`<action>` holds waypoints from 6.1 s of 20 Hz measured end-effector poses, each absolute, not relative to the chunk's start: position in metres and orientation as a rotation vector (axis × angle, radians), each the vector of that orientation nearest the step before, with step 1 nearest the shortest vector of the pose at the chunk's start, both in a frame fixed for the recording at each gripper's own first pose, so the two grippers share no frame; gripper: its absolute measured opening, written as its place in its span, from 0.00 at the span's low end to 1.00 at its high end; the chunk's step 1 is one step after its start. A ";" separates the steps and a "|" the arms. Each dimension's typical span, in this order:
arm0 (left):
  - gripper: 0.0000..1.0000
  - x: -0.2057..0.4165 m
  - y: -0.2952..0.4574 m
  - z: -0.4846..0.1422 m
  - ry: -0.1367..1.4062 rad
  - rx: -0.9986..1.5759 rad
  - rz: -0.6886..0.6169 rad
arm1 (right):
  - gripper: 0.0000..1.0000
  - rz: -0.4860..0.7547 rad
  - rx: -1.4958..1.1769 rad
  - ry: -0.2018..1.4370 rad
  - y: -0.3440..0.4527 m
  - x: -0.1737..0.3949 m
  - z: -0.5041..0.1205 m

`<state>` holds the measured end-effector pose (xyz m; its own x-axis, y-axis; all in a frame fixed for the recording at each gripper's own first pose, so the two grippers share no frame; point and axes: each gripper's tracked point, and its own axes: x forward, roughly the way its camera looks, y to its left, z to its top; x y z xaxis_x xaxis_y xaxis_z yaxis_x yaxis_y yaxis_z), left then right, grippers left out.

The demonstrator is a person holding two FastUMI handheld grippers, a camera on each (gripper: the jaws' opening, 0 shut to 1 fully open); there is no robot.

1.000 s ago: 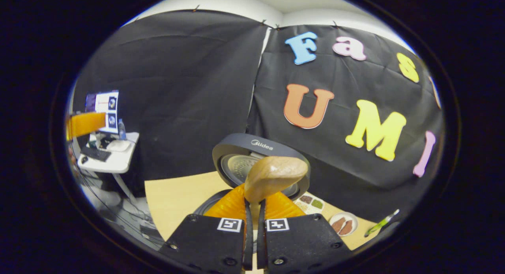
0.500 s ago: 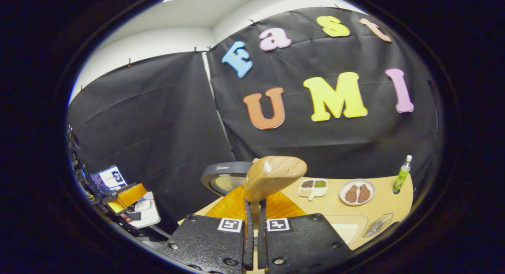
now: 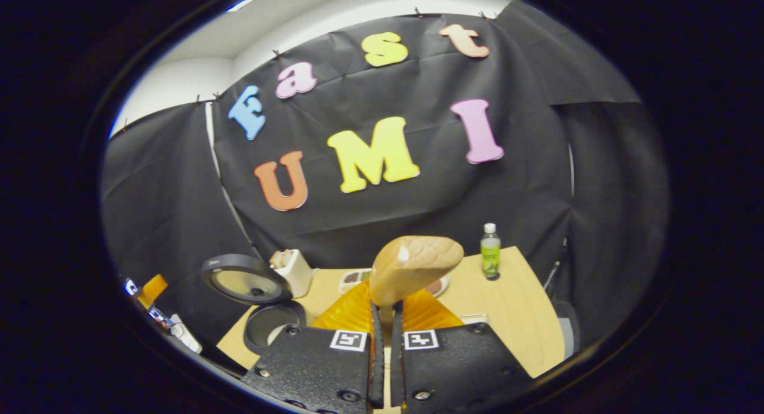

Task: Close the left gripper, press the button to open the rice cooker; take a wooden spoon from the chopstick holder with the right hand, scoop a spoonful of rice and pour it into the rice cooker, then put the wooden spoon back into the chopstick holder.

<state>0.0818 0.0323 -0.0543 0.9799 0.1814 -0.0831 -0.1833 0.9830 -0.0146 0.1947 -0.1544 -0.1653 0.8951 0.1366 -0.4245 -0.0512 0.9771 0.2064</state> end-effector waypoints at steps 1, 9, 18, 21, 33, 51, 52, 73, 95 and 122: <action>0.95 0.084 0.026 -0.056 0.088 -0.021 0.181 | 0.09 0.069 0.185 0.469 -0.174 0.198 -0.175; 0.95 0.087 -0.006 -0.063 0.125 0.015 0.217 | 0.10 -0.029 0.171 0.618 -0.249 0.249 -0.282; 0.95 0.083 -0.003 -0.070 0.169 0.042 0.295 | 0.12 -0.062 0.183 0.758 -0.268 0.279 -0.387; 0.95 0.083 0.002 -0.076 0.191 0.051 0.311 | 0.12 -0.068 0.202 0.799 -0.265 0.277 -0.415; 0.95 0.110 -0.020 -0.074 0.174 0.034 0.259 | 0.65 -0.058 0.149 0.712 -0.272 0.283 -0.386; 0.94 0.141 0.021 -0.005 0.061 0.020 0.354 | 1.00 -0.061 0.007 0.242 -0.237 0.194 -0.130; 0.94 0.147 0.022 -0.004 0.081 -0.009 0.353 | 1.00 -0.072 0.010 0.222 -0.237 0.183 -0.119; 0.95 0.272 0.069 -0.112 0.589 -0.046 0.337 | 1.00 -0.318 -0.014 0.212 -0.281 0.032 -0.095; 0.96 0.144 0.017 -0.219 0.659 -0.195 0.327 | 1.00 -0.106 -0.046 0.297 -0.204 0.051 -0.122; 0.96 0.118 0.013 -0.279 0.784 -0.101 0.350 | 1.00 0.044 -0.006 0.310 -0.187 0.142 -0.155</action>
<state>0.1176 0.0127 -0.2792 0.6536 0.2710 -0.7066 -0.3457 0.9375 0.0398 0.1418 -0.1871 -0.1550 0.9513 0.0426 -0.3054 -0.0444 0.9990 0.0012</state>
